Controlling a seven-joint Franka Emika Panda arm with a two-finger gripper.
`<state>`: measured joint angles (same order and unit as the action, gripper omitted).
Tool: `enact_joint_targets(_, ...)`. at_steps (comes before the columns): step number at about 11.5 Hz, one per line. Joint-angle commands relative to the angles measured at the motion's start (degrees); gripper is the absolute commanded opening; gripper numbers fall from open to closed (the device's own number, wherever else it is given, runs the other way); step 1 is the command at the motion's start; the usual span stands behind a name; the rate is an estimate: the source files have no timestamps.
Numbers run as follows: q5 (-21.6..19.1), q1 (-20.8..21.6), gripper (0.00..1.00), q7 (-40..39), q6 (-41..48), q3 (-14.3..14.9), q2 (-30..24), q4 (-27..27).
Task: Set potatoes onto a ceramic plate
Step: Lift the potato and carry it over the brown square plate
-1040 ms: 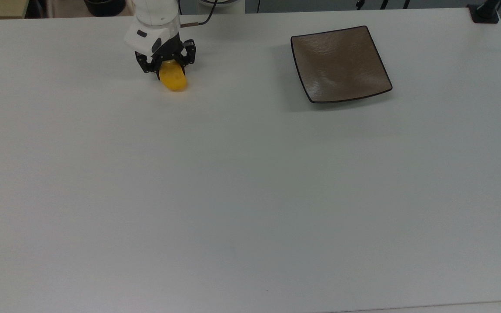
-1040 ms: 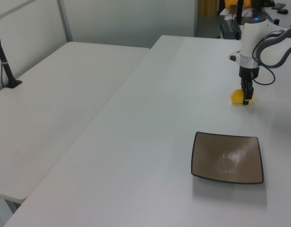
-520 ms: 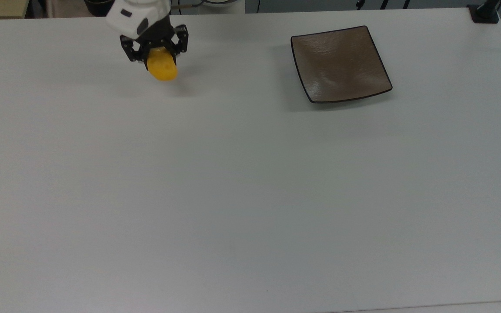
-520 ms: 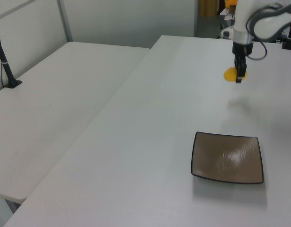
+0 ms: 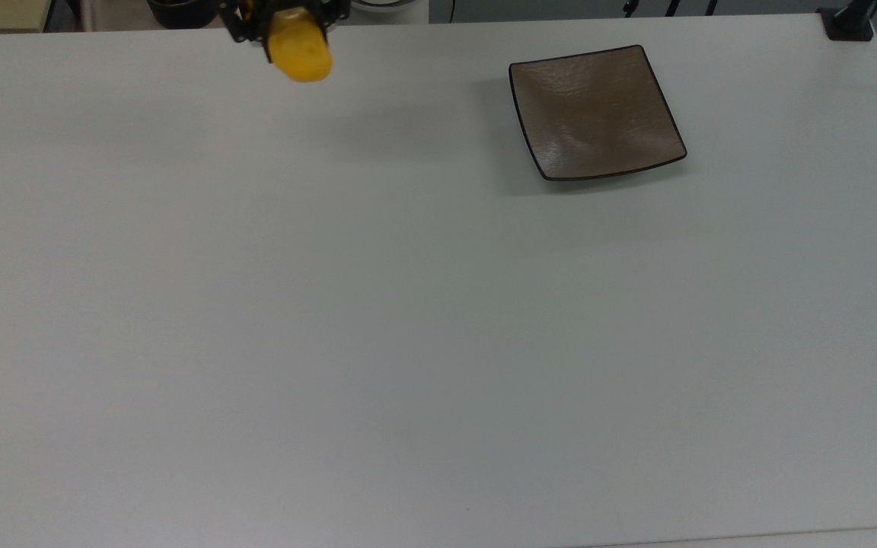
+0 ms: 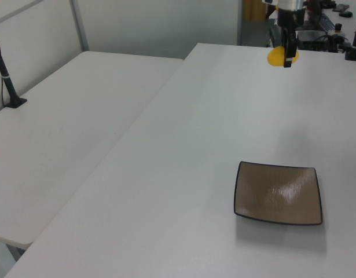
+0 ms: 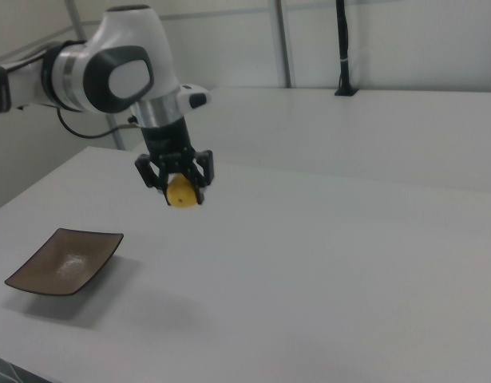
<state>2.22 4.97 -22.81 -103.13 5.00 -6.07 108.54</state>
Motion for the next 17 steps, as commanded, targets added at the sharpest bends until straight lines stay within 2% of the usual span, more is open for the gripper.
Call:
enact_joint_targets(1, -3.1, 0.92, 0.04, 7.13, 3.11, -4.54, 0.71, -4.91)
enact_joint_targets(3, -3.27, 1.01, 0.04, 12.32, 3.64, -9.28, 0.62, -5.53)
enact_joint_targets(5, -3.71, 1.1, 0.05, 20.04, 3.47, -15.34, 0.97, -5.45)
enact_joint_targets(6, -3.89, 2.32, 0.05, 23.65, 3.29, -17.72, 1.32, -5.19)
enact_joint_targets(7, -4.15, 4.16, 0.05, 26.99, 3.12, -18.78, 1.93, -4.92)
enact_joint_targets(9, -4.86, 4.61, 0.06, 34.9, 1.2, -23.78, 3.95, -4.66)
enact_joint_targets(11, -4.86, 5.14, 0.06, 40.72, -3.36, -27.04, 4.57, -1.51)
enact_joint_targets(13, -4.77, 6.45, 0.07, 43.97, -8.9, -29.07, 7.72, 0.26)
enact_joint_targets(17, -3.98, 8.56, 0.09, 46.36, -15.94, -29.08, 11.6, 5.7)
